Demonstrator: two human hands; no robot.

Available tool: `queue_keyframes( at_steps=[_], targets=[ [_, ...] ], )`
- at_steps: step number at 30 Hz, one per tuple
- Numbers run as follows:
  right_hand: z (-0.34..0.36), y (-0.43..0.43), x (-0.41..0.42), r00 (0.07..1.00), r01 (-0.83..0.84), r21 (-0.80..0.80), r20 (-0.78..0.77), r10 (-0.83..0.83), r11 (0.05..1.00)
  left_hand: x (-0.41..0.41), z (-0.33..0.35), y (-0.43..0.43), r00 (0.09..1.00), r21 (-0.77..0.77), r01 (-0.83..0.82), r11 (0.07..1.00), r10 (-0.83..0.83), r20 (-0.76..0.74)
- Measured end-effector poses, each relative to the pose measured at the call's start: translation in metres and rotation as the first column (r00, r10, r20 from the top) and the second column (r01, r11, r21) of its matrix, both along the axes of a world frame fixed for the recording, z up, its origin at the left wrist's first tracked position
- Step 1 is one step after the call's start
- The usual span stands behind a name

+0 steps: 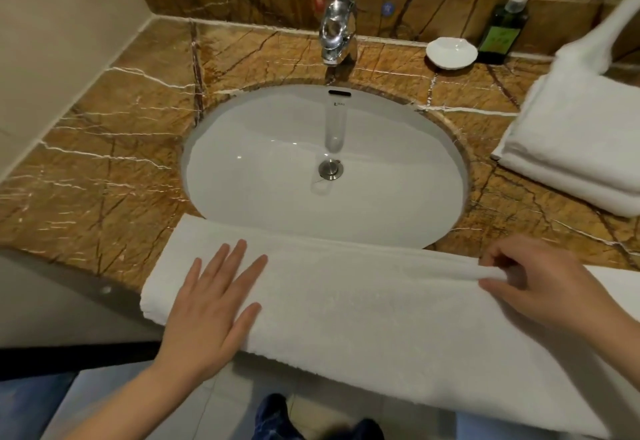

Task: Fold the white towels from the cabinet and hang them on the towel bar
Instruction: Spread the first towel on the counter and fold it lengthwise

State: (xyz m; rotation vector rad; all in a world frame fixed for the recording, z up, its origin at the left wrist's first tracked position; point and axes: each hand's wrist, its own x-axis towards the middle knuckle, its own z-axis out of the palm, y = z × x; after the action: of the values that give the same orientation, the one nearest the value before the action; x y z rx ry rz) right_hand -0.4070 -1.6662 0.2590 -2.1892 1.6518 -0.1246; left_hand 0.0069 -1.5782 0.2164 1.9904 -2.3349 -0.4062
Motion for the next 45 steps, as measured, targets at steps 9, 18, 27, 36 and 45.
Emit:
queue_keyframes(
  at_steps=[9,18,27,36,45],
  targets=[
    [0.004,-0.008,-0.012,0.997,-0.034,0.086,-0.066,0.04,0.996,-0.055,0.033,-0.061,0.959,-0.086,0.137,0.987,-0.154,-0.239],
    [0.001,-0.009,-0.009,0.982,-0.187,0.006,0.026,0.187,0.982,-0.125,0.014,-0.124,0.869,0.238,0.331,0.913,-0.196,-0.455],
    [-0.006,-0.016,-0.001,0.95,-0.193,0.028,-0.245,0.194,0.981,-0.124,0.0,-0.119,0.889,0.162,0.182,0.97,-0.092,-0.448],
    [-0.019,0.012,-0.024,0.995,-0.094,-0.282,-0.062,0.079,0.955,-0.117,0.006,-0.118,0.937,0.099,0.239,0.966,-0.203,-0.284],
    [-0.032,0.023,-0.037,0.991,0.1,-0.335,0.116,-0.064,0.937,-0.116,0.005,-0.113,0.924,-0.011,0.208,0.978,-0.2,-0.327]
  ],
)
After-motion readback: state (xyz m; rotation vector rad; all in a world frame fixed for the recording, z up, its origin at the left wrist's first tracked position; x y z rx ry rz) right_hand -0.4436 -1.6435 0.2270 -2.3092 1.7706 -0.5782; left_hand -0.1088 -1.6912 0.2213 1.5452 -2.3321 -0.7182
